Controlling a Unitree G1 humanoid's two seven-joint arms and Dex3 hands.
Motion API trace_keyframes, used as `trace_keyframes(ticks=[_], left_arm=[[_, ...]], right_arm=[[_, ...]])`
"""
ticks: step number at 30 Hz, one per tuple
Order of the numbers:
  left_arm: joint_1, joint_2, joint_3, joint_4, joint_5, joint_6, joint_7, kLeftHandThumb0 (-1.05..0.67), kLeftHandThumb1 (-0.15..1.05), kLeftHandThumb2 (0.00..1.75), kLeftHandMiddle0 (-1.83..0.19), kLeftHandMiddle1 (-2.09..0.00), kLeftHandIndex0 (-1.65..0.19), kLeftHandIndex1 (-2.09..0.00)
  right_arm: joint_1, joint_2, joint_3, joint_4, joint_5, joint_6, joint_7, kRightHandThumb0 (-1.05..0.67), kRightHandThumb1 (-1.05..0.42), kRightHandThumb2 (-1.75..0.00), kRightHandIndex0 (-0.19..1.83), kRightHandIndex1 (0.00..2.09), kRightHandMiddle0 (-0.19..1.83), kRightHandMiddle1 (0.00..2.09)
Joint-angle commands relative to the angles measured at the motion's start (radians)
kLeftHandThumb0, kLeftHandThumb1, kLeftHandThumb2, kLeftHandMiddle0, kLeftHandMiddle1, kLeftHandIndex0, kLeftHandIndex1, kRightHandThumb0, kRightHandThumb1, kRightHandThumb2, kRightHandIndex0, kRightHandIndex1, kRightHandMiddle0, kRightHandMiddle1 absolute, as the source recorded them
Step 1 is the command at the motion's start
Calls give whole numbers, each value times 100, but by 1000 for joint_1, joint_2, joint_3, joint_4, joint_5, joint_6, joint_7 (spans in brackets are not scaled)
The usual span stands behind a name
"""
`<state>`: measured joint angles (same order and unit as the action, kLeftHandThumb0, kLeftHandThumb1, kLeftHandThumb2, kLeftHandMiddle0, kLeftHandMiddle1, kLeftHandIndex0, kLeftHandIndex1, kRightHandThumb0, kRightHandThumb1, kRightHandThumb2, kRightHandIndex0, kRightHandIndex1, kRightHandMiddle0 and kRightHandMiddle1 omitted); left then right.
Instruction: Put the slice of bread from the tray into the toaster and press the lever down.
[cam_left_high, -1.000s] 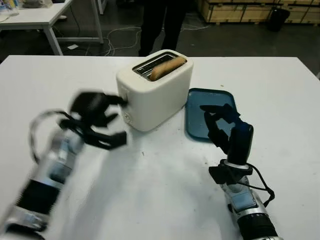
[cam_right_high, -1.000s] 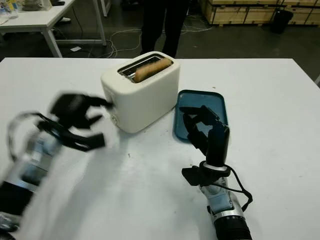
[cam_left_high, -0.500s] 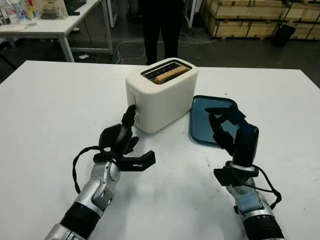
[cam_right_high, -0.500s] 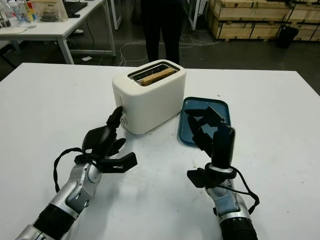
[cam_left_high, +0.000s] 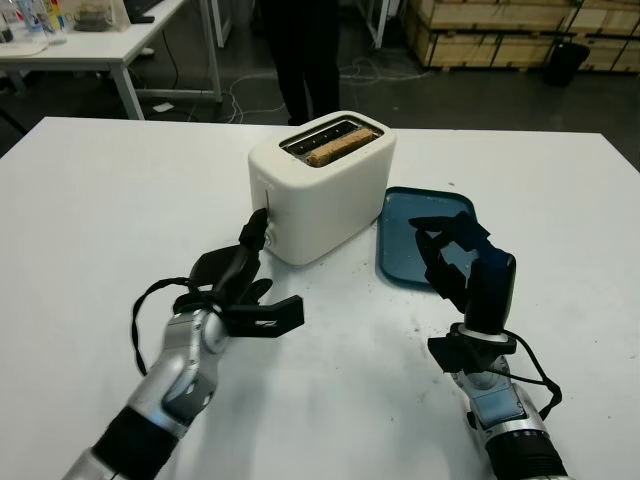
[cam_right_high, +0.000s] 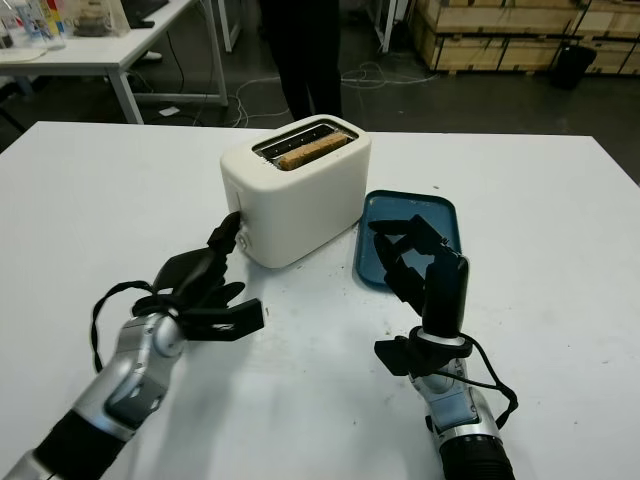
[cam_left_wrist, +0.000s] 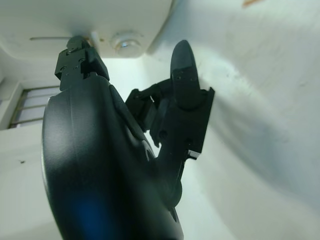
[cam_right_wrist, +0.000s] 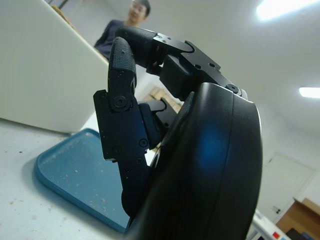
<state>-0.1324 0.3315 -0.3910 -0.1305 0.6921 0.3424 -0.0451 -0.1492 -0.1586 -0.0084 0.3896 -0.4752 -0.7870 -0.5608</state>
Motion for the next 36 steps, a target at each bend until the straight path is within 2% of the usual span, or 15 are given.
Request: trace_keyframes(ticks=[1,3,6,9,14,16,19,24,25,27,29,30,32,36], left_arm=[[26,-39,16,-63,-10,-135,121,-24,65,93,-82,-150,-104,-6],[46,-63,53,-75,-12,-204,250,-23,66,95,-79,-169,-102,-4],[49,-104,107,-54,-35,-325,420,-26,74,90,-77,-174,-98,-2],[32,-140,162,-18,-72,-433,513,-25,87,71,-77,-174,-98,-1],[-10,-172,247,25,-137,-498,537,-35,92,58,-60,-170,-100,-2],[-22,-178,275,38,-185,-523,521,-37,92,53,-54,-158,-99,-2],[-36,-199,318,58,-304,-575,484,-40,92,45,-51,-145,-100,-4],[-32,-226,353,78,-423,-630,416,-42,92,35,-50,-151,-101,-10],[-26,-233,354,80,-427,-638,412,-42,92,34,-49,-154,-97,-23],[-15,-247,354,88,-417,-655,420,-43,92,34,-49,-162,-58,-110],[-3,-268,356,94,-406,-660,433,-44,92,33,-53,-171,-47,-144],[2,-277,357,94,-404,-657,435,-43,92,31,-59,-173,-45,-157],[18,-299,354,92,-402,-645,437,-42,92,31,-66,-174,-44,-170],[39,-324,347,107,-388,-656,442,-40,92,33,-72,-175,-43,-174]], right_arm=[[-15,-4,-5,1,18,-17,4,-43,-92,-25,79,155,79,88],[-17,-4,-4,6,18,-20,6,-43,-92,-25,80,153,79,87],[-21,0,0,12,22,-22,10,-44,-92,-25,80,148,80,85],[-23,2,7,13,31,-20,26,-42,-92,-25,80,146,80,84],[-19,21,7,-10,118,34,102,-42,-92,-25,74,145,78,80],[-17,34,0,-28,176,77,147,-42,-92,-25,72,149,77,77],[-20,47,-23,-75,275,189,223,-44,-92,-27,69,145,76,75],[-80,49,-90,-89,424,293,306,-40,-92,-25,70,131,78,66],[-92,51,-103,-93,440,310,309,-41,-92,-25,72,130,80,64],[-106,51,-120,-109,451,345,313,-43,-92,-23,73,125,84,58],[-111,51,-130,-124,452,369,317,-45,-92,-21,74,124,87,53],[-112,52,-133,-130,452,378,319,-46,-92,-20,76,125,90,49],[-111,55,-137,-136,445,383,318,-46,-92,-18,79,126,95,45],[-102,65,-135,-150,429,377,319,-49,-92,-18,83,128,102,38]])
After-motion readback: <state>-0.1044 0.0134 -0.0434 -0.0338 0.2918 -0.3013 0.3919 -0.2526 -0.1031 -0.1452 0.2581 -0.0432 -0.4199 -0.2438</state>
